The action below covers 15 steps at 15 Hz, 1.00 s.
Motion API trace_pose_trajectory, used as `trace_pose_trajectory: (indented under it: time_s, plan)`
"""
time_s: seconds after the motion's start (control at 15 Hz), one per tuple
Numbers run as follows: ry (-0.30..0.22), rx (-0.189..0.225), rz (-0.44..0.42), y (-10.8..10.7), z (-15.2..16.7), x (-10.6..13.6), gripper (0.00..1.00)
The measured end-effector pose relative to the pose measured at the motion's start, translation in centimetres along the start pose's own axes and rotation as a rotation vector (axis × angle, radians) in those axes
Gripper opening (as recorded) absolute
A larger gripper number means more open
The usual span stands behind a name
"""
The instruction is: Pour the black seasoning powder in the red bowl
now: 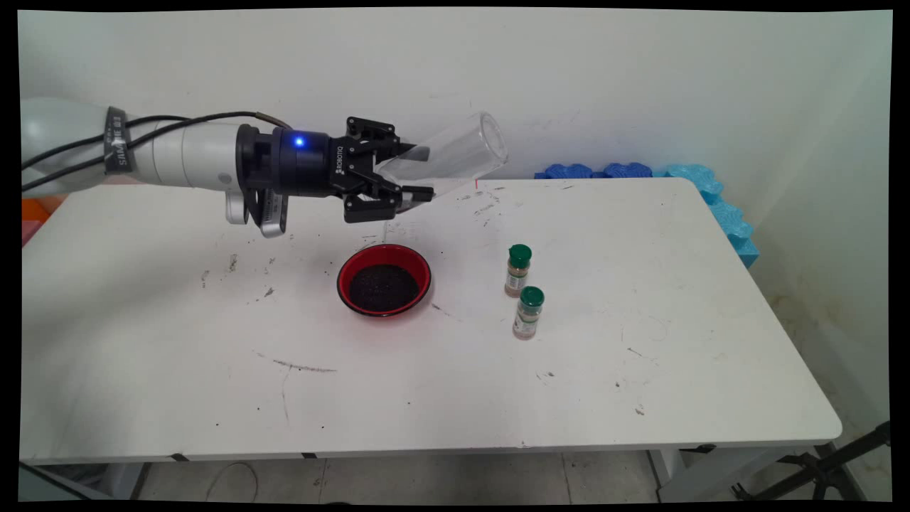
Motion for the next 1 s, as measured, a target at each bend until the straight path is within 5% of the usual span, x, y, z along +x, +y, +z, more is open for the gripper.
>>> trace_pose_trajectory:
  time_s: [1.0]
  plan:
    - [-0.049, -0.042, -0.091, 0.16, 0.04, -0.47, 0.00]
